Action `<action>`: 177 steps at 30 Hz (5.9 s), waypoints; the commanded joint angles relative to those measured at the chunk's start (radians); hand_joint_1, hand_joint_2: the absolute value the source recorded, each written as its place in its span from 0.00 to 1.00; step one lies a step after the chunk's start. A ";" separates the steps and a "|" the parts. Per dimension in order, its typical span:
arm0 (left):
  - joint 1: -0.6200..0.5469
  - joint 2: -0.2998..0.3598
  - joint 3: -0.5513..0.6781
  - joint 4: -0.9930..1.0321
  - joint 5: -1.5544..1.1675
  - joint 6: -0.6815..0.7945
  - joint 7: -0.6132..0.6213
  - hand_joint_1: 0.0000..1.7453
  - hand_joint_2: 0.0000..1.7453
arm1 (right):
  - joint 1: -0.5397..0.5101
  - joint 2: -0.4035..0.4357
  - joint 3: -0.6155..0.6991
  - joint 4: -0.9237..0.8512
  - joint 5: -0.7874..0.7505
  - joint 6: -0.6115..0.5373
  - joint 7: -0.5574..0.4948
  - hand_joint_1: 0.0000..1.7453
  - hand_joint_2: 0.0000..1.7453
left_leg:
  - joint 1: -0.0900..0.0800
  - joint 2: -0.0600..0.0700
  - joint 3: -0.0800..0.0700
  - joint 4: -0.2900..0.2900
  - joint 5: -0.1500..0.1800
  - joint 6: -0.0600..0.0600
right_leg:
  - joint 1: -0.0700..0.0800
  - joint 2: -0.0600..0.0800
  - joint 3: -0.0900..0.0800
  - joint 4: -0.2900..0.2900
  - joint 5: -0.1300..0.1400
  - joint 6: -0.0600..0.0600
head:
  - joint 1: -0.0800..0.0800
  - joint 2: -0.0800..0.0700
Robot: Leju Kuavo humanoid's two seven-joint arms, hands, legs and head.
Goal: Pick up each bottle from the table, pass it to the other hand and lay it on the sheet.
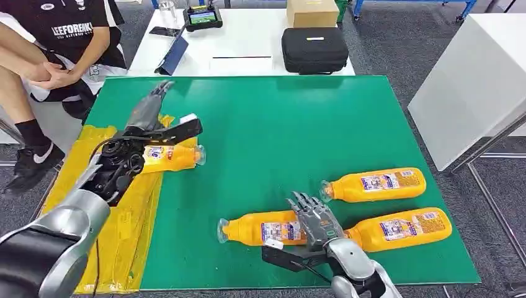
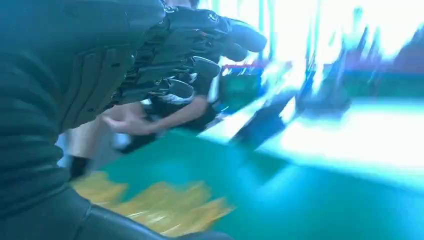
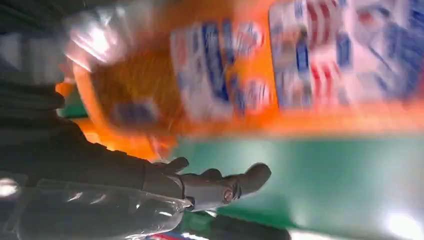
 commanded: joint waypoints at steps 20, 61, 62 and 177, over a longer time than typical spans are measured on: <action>0.330 -0.097 0.001 -0.829 0.412 0.031 -0.220 0.00 1.00 | -0.042 0.026 0.035 0.372 0.055 -0.079 0.043 0.09 1.00 | 0.004 0.005 0.015 -0.001 -0.005 -0.006 | 0.005 0.006 0.014 -0.003 0.001 -0.002 | 0.000 0.000; 0.432 -0.110 -0.116 -0.802 0.793 -0.306 -0.129 0.00 1.00 | -0.076 0.224 -0.265 0.066 -0.471 -0.762 -0.474 1.00 1.00 | 0.005 0.005 0.006 0.000 -0.002 -0.009 | 0.006 0.005 0.004 0.000 0.002 -0.007 | 0.000 0.000; 0.436 -0.109 -0.121 -0.787 0.807 -0.314 -0.129 0.00 1.00 | -0.073 0.230 -0.267 0.066 -0.486 -0.762 -0.497 1.00 1.00 | 0.005 0.005 0.005 -0.001 -0.001 -0.008 | 0.006 0.005 0.003 -0.001 0.003 -0.007 | 0.000 0.000; 0.476 -0.110 -0.044 -0.703 -0.133 0.266 0.040 1.00 1.00 | -0.150 0.190 0.056 0.014 -0.561 -0.642 -0.439 0.00 1.00 | 0.006 0.002 0.001 -0.001 -0.001 -0.008 | 0.007 0.002 0.000 -0.001 0.002 -0.007 | 0.001 0.000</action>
